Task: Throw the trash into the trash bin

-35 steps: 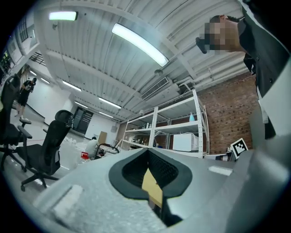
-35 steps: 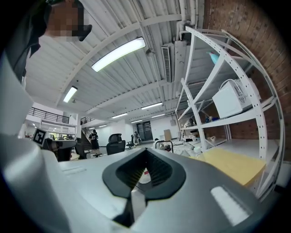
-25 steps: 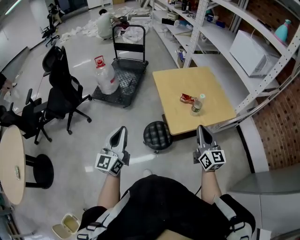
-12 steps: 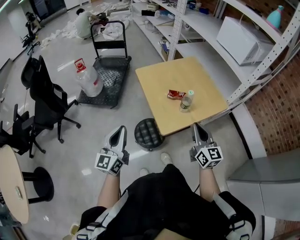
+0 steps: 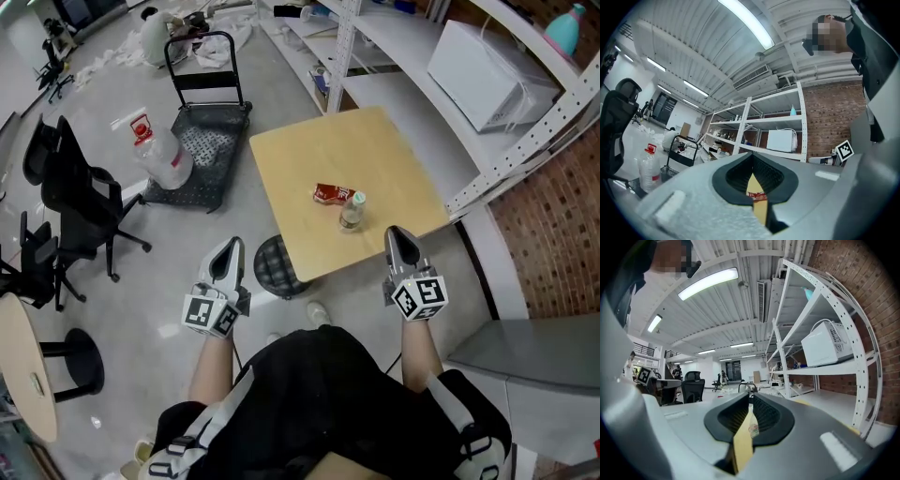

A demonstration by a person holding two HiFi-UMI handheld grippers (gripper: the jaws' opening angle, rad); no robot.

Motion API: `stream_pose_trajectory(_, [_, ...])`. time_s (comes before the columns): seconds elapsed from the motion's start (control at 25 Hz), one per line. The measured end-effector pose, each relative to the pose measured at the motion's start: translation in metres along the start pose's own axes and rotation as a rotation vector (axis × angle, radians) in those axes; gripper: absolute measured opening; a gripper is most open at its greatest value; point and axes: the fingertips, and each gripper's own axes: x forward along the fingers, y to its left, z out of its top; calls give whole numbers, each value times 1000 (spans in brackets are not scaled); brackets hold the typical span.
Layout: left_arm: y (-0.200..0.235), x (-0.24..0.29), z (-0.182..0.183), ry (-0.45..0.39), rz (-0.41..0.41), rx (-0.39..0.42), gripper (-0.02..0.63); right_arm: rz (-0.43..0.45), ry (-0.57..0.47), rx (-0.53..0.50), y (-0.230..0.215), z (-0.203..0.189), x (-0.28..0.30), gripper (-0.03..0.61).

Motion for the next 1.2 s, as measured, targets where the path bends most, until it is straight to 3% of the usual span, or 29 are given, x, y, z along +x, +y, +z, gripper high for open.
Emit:
stream_pose_trajectory(0.2, [-20, 32, -19, 48, -14, 3, 2, 47, 70, 14, -15, -23, 15, 92])
stream_pose_trajectory(0.52, [-25, 37, -55, 124, 14, -35, 2, 90, 204, -3, -17, -72, 37, 210])
stream_pose_trajectory(0.8, [-30, 30, -69, 126, 44, -70, 2, 96, 299, -50, -17, -115, 73, 380])
stream_pose_trajectory(0.92, [-23, 21, -80, 178, 91, -55, 0, 100, 323, -65, -18, -126, 89, 400])
stream_pose_trajectory(1.2, [-16, 4, -76, 175, 185, -51, 2, 151, 353, -93, -17, -143, 119, 400])
